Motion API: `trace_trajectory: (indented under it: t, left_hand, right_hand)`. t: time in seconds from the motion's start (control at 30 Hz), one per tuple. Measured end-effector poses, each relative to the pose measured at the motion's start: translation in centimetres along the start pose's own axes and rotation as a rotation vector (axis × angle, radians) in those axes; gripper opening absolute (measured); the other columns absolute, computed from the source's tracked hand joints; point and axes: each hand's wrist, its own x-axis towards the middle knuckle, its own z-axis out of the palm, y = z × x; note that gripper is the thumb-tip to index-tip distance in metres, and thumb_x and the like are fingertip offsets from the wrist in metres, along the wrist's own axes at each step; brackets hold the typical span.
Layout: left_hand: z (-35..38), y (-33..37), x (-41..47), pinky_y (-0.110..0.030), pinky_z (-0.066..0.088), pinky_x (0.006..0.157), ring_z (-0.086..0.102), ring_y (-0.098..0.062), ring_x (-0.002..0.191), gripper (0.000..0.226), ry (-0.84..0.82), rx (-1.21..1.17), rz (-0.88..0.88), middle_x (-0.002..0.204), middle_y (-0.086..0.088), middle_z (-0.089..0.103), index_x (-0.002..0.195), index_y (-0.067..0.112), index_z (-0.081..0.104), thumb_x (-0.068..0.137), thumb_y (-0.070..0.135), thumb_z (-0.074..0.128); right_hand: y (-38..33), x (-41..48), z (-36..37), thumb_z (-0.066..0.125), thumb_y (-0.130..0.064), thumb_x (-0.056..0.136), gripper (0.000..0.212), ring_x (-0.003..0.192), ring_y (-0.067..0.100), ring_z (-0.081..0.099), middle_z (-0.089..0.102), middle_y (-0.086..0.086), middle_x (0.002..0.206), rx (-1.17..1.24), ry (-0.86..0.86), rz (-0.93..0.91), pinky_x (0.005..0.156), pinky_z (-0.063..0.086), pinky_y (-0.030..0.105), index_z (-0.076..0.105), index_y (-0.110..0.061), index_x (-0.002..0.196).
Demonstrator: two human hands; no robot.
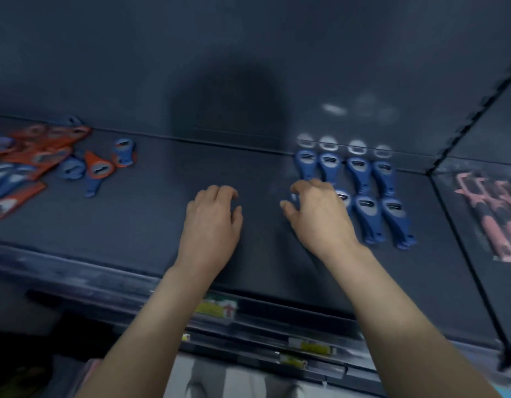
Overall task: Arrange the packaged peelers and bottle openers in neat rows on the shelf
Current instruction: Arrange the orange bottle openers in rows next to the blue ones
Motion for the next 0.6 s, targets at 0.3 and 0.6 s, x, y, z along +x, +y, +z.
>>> trace_trajectory:
  t: [0.3,0.6]
  left_hand:
    - [-7.8,-15.3,0.1,-0.044,0.04,0.088,0.052,-0.032,0.103,0.022,0.061,0.07,-0.145,0.106,-0.013,0.059,0.109,0.005,0.058,0.089,0.012,0.056]
    - [-12.0,-24.3,0.1,-0.046,0.042,0.087,0.052,-0.032,0.103,0.022,0.072,0.089,-0.238,0.107,-0.014,0.06,0.109,0.003,0.059,0.089,0.011,0.056]
  right_hand:
    - [-15.7,2.9,5.5,0.05,-0.031,0.095,0.034,0.112,0.028,0.046,0.055,0.011,0.117,0.044,-0.087,-0.138,0.092,0.041,0.037,0.053,-0.008,0.119]
    - [-24.8,5.5,9.5,0.05,-0.032,0.095,0.036,0.111,0.027,0.047,0.054,0.012,0.119,0.055,-0.165,-0.231,0.092,0.042,0.037,0.052,-0.007,0.121]
